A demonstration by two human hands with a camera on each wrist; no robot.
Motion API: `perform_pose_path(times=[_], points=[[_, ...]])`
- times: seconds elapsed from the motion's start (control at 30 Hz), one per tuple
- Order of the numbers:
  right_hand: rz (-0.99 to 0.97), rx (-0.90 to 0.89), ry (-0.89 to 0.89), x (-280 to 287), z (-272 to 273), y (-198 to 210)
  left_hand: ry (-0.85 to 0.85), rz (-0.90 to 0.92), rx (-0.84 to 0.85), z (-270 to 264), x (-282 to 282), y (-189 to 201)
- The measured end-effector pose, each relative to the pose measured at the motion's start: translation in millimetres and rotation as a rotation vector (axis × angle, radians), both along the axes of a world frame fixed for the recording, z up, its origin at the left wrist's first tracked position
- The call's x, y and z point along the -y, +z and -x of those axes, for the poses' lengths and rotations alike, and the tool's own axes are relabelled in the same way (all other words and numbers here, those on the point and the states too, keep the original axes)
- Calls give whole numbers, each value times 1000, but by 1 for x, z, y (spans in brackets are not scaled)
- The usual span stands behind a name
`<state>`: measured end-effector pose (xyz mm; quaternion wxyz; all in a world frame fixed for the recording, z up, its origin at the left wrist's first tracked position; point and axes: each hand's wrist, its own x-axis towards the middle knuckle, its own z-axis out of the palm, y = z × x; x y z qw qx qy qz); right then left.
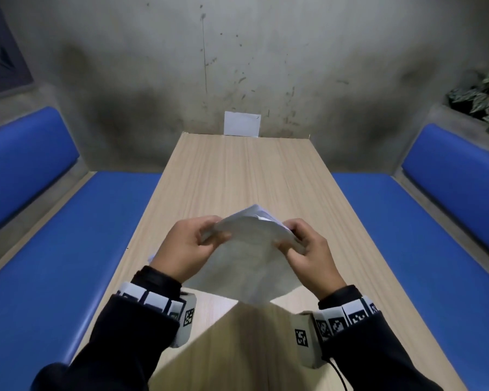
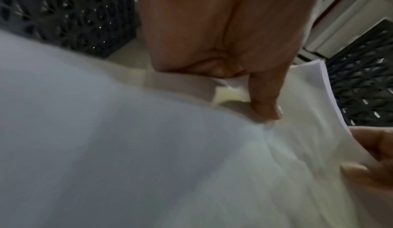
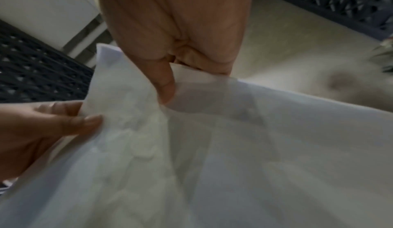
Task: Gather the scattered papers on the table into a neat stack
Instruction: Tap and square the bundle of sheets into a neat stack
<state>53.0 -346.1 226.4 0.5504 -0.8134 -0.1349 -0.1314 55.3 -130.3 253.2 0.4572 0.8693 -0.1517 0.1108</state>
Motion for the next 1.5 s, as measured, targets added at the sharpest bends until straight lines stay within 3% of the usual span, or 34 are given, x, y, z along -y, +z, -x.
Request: perform_pose_path(times=[0.17,0.2,0.3,0.4,0.47,0.57,0.63,0.73,0.83,0.93,1.5], points=[[126,-248,-276,52,-10,-28,92,417,-177,-3,-37,-15],[77,-321,-280,63,-11,-35,87,488,-194,-3,-46,-17],[-294,-480,-36,81,-12,-51,89,597,-230,-6,-64,-28],[-509,-586,183,71,-11,-49,117,658,-249,-10,-60,-37],[-536,-531,73,56,-12,-46,184,661,-223,-11,-49,-46],[-579,-357,-237,32,-12,-46,302,653,-194,-11,-28,-66],[-606,-341,-311,18,-8,-51,368,604,-192,-6,-13,-81],[-584,-397,-331,10,0,-74,387,602,-268,1,-4,-114],[-527,-539,-406,16,7,-109,456,511,-455,10,-8,-151],[-489,-632,-453,19,14,-127,478,429,-530,15,-11,-171],[-449,-554,-411,31,-2,-125,473,515,-455,5,-20,-160]])
